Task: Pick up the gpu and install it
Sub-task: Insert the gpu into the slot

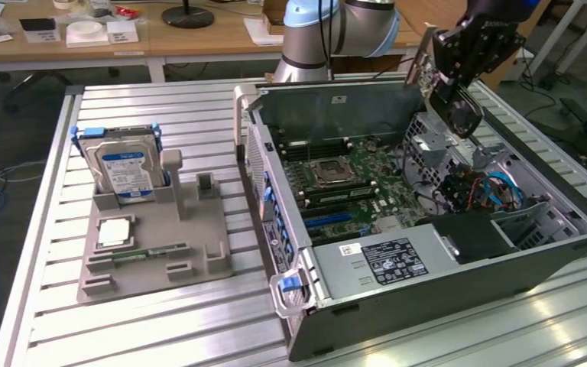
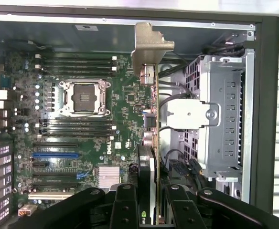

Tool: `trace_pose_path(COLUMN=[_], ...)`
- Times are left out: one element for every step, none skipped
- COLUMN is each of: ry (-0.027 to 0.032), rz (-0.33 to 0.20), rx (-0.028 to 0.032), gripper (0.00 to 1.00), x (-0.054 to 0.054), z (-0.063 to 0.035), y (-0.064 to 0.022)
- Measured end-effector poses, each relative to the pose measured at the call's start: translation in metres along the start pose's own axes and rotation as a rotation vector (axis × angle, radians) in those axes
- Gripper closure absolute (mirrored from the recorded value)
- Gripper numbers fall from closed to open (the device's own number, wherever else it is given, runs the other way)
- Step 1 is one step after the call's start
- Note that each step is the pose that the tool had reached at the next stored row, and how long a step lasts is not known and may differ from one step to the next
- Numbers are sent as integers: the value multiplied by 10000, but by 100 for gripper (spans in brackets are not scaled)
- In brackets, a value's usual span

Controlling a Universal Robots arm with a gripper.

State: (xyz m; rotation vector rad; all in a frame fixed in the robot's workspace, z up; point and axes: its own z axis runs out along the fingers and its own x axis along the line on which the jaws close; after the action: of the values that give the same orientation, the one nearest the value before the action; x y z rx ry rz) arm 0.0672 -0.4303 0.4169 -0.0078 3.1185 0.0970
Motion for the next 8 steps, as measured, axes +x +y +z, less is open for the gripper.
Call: trace_pose_path(ry=[6, 11, 16, 21, 26, 31, 36, 40], rz=[-87, -171, -260, -340, -422, -501, -579, -650], rx=[-1, -3, -5, -7, -9, -11, -12, -14], gripper=[73, 73, 73, 73, 73, 73, 73, 73], x=[0, 0, 0, 0, 0, 0, 0, 0], z=[1, 1, 1, 2, 2, 3, 3, 3], y=[0, 0, 0, 0, 0, 0, 0, 0])
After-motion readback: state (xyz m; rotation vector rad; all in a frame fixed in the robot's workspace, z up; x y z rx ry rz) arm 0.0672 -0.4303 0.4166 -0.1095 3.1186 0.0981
